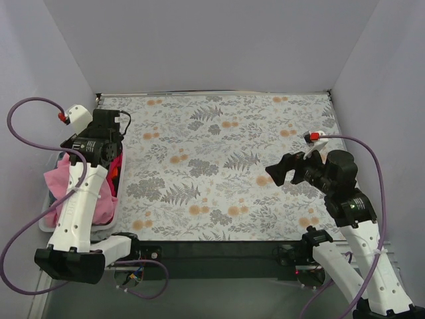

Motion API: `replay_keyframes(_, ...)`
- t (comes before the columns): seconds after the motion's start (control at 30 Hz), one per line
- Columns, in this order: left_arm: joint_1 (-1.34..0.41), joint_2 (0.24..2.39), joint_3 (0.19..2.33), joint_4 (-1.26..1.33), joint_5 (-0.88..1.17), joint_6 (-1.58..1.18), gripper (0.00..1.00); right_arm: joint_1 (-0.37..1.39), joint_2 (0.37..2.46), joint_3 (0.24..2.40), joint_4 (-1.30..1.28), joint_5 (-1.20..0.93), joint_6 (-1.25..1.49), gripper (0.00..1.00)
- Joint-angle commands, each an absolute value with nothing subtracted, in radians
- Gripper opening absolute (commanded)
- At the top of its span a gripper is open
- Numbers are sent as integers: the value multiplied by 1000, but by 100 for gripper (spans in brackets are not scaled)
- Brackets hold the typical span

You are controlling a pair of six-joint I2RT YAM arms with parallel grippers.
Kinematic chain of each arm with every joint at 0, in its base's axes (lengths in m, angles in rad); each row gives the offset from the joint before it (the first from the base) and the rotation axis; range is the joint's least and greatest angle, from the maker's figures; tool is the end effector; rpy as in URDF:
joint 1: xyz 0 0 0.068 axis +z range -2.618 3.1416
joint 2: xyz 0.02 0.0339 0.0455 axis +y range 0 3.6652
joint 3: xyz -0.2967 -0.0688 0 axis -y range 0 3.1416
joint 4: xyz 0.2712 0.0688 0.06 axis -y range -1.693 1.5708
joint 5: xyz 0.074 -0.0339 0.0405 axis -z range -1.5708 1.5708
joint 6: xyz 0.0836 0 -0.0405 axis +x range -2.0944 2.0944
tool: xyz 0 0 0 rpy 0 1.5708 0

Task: Fold and stack the t-shirts
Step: Grab the tshirt from the pile, then move the tshirt to the center of the board

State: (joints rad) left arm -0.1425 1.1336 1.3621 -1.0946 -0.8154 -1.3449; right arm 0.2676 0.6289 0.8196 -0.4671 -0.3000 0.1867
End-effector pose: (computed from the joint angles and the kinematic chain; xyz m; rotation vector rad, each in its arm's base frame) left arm 0.2363 0.0276 0.4021 -1.4610 1.5412 0.1446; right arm 0.1700 0.0722 0.3564 -0.2881 1.8539 0.5917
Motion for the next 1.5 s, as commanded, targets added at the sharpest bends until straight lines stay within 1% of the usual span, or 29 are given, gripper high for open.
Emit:
replay_keyframes(0.0,-69,1153,1362,-1048,-922,-1331,98,288,600,808,-407,-324,206,98)
replay_keyframes(0.17,75,1172,1283,-967,-835,-1347,98,316,571,790,-408,-319,203,98)
replay_keyframes(0.33,135,1200,1223,-917,-789,-1335,98,325,558,776,-413,-339,204,98)
replay_keyframes(0.4,137,1201,1189,-890,-795,-1327,91,325,557,775,-413,-339,204,98)
replay_keyframes(0.43,138,1200,1180,-871,-793,-1310,76,325,560,775,-414,-339,204,98)
replay_keyframes(0.47,140,1198,1175,-868,-793,-1309,65,325,564,778,-414,-341,203,98)
replay_keyframes(0.5,140,1193,1166,-862,-793,-1302,53,325,566,781,-414,-344,204,98)
replay_keyframes(0.53,138,1190,1164,-851,-792,-1287,19,324,569,782,-416,-345,203,98)
replay_keyframes(0.57,138,1180,1166,-838,-785,-1282,8,324,575,785,-416,-347,202,99)
replay_keyframes(0.6,138,1175,1172,-830,-782,-1275,0,325,580,790,-420,-348,202,98)
replay_keyframes(0.7,137,1170,1216,-805,-741,-1223,0,325,600,804,-428,-353,201,98)
replay_keyframes(0.8,86,1189,1325,-807,-671,-1204,0,324,614,805,-434,-351,199,98)
replay_keyframes(0.83,18,1195,1385,-807,-658,-1207,0,325,617,805,-437,-347,196,98)
replay_keyframes(0.9,-105,1216,1436,-801,-673,-1215,0,325,630,807,-437,-334,195,98)
replay_keyframes(0.93,-227,1256,1460,-798,-683,-1213,0,324,637,818,-440,-331,193,98)
replay_keyframes(1.0,-337,1308,1560,-796,-686,-1207,0,325,655,827,-449,-328,192,98)
replay_keyframes(1.03,-436,1375,1595,-795,-680,-1201,0,324,660,836,-451,-328,192,98)
replay_keyframes(1.07,-484,1411,1686,-793,-677,-1195,0,325,667,842,-453,-325,190,98)
replay_keyframes(1.1,-533,1455,1731,-787,-675,-1183,0,324,672,847,-453,-322,190,98)
replay_keyframes(1.13,-626,1495,1790,-776,-675,-1137,0,325,673,851,-454,-318,189,98)
replay_keyframes(1.17,-670,1587,1845,-755,-669,-1112,0,324,679,862,-454,-313,187,98)
replay_keyframes(1.2,-754,1633,1974,-733,-640,-1044,0,324,681,868,-456,-299,189,98)
replay_keyframes(1.23,-791,1681,2046,-730,-624,-1016,0,325,684,874,-457,-288,189,98)
replay_keyframes(1.27,-822,1786,2113,-729,-612,-988,0,324,686,882,-459,-278,192,98)
replay_keyframes(1.3,-853,1828,2257,-729,-597,-962,0,324,686,893,-459,-256,190,98)
replay_keyframes(1.37,-923,1902,2360,-713,-559,-905,0,324,681,902,-462,-236,193,98)
replay_keyframes(1.4,-939,1934,2388,-704,-545,-896,0,324,678,910,-462,-221,193,98)
replay_keyframes(1.47,-965,1922,2364,-646,-500,-899,0,322,672,917,-466,-207,193,98)
